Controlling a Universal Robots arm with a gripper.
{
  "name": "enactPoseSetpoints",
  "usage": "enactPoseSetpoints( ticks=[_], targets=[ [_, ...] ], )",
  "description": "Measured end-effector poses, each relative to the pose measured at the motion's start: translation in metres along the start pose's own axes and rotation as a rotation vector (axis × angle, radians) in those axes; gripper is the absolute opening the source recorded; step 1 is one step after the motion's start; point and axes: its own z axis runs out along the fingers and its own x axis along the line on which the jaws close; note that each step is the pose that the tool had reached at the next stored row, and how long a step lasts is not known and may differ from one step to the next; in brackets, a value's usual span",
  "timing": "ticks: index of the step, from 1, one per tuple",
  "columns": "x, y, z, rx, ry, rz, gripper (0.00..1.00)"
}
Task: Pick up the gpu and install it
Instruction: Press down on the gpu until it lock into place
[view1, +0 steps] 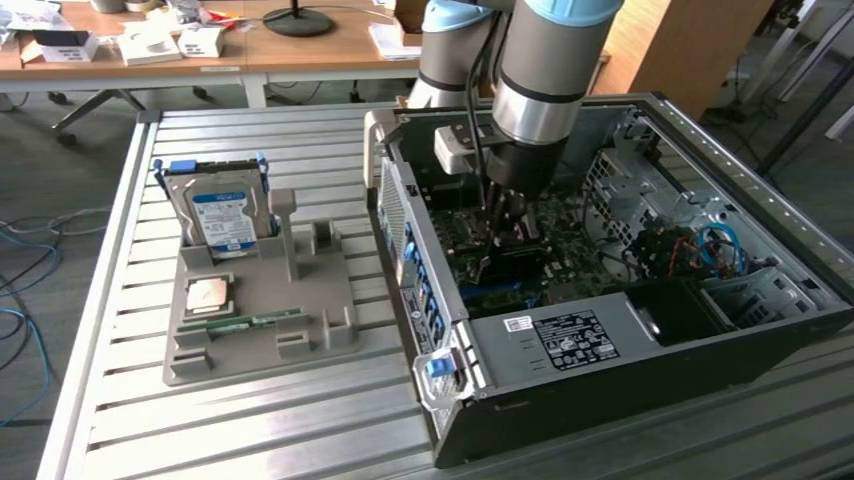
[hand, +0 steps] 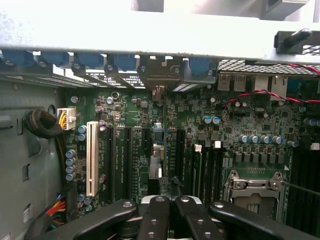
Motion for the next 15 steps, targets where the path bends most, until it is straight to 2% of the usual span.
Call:
enactPoseSetpoints(
  ticks=[15],
  targets=[
    [0.0032,0.0000,-0.0046,-0.0005,0.0012,0.000,0.11]
  ],
)
